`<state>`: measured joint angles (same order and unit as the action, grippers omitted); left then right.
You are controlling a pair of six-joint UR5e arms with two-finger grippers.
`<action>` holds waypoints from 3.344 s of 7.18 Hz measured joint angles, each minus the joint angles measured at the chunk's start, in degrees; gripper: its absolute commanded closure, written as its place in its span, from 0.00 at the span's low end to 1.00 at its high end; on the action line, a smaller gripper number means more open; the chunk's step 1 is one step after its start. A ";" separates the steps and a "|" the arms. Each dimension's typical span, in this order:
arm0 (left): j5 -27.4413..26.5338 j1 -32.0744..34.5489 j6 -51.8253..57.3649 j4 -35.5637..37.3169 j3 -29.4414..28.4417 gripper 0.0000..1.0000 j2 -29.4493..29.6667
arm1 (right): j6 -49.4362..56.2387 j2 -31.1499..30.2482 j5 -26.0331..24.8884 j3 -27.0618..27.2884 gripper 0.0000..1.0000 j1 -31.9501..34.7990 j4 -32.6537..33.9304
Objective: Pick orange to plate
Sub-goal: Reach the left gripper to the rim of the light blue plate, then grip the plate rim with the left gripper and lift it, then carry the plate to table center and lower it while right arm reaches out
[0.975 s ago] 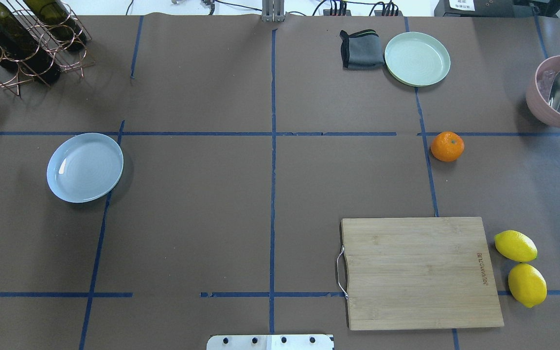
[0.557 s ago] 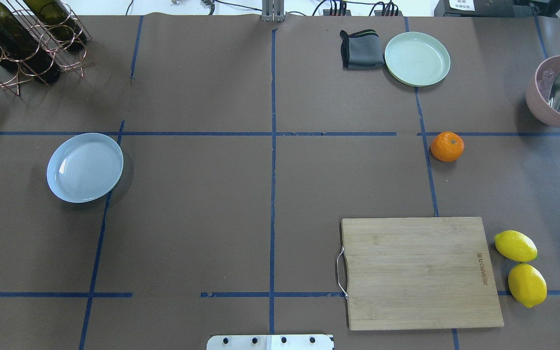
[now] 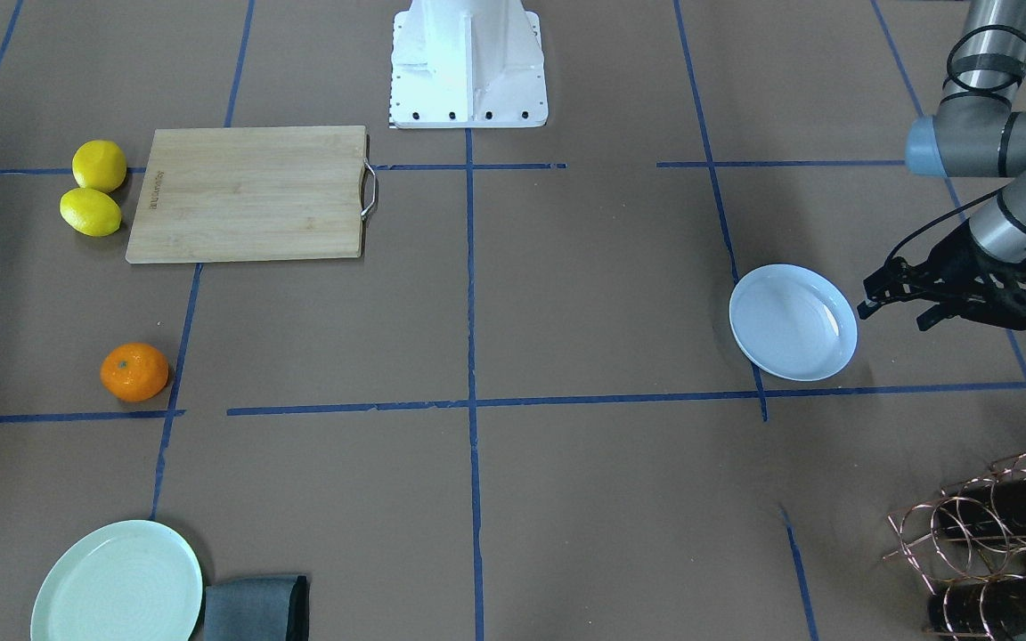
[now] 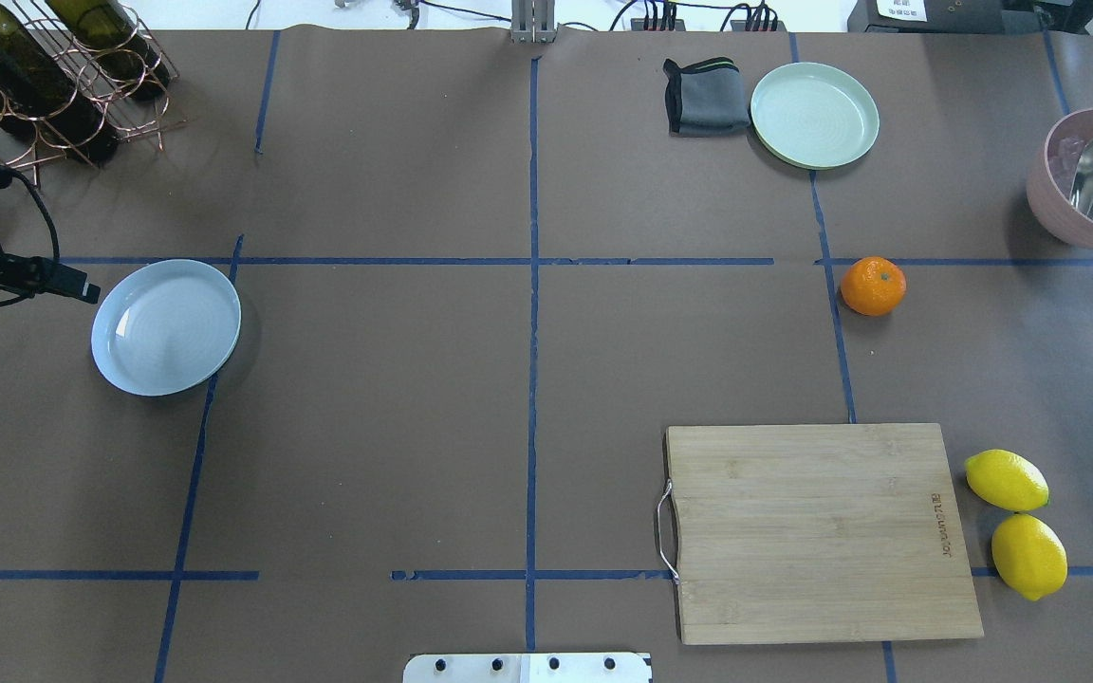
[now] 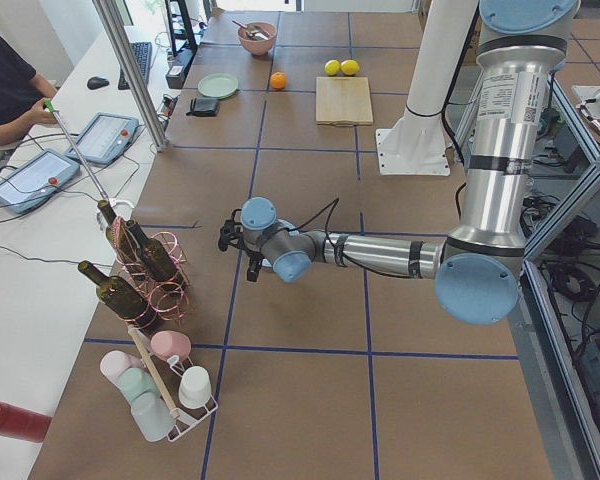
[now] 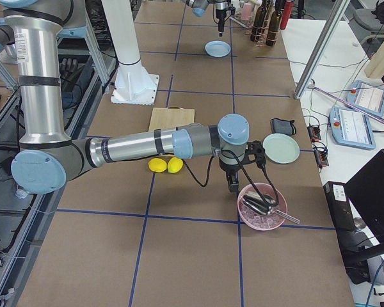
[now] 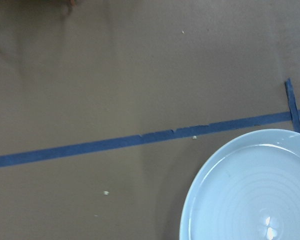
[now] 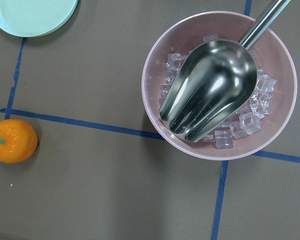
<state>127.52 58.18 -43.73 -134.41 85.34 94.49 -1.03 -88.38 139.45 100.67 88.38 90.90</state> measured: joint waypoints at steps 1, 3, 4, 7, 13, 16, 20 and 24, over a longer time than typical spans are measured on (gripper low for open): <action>-1.86 -1.71 -2.20 -0.41 -0.02 0.36 -0.01 | -0.52 0.02 0.02 0.12 0.00 -0.02 -0.01; -3.01 -2.78 -3.63 -0.57 -0.06 0.46 0.04 | -0.93 0.19 0.59 0.28 0.00 -0.04 -0.02; -3.10 -2.91 -3.61 -0.61 -0.14 0.47 0.07 | -0.97 0.26 1.13 0.31 0.00 -0.05 -0.02; -3.15 -4.28 -3.55 -0.68 -0.63 0.52 0.19 | -0.99 0.37 1.51 0.43 0.00 -0.05 -0.08; -2.19 -4.27 -2.45 -0.54 0.03 1.00 -0.47 | -2.66 0.83 2.06 0.76 0.00 -0.05 -0.04; 10.06 4.33 -2.49 1.31 2.79 1.00 -1.23 | -3.97 2.07 2.93 0.58 0.00 -0.25 0.11; 11.33 4.41 -15.27 17.38 8.28 1.00 12.52 | -21.78 2.86 0.27 0.33 0.00 -8.76 -8.62; -4.07 -14.71 -41.67 18.26 6.78 1.00 24.84 | -42.47 5.38 -6.15 0.13 0.00 -20.02 -18.48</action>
<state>123.45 43.46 -85.40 -116.15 92.12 119.33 -43.50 -82.99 133.31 100.79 68.36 72.42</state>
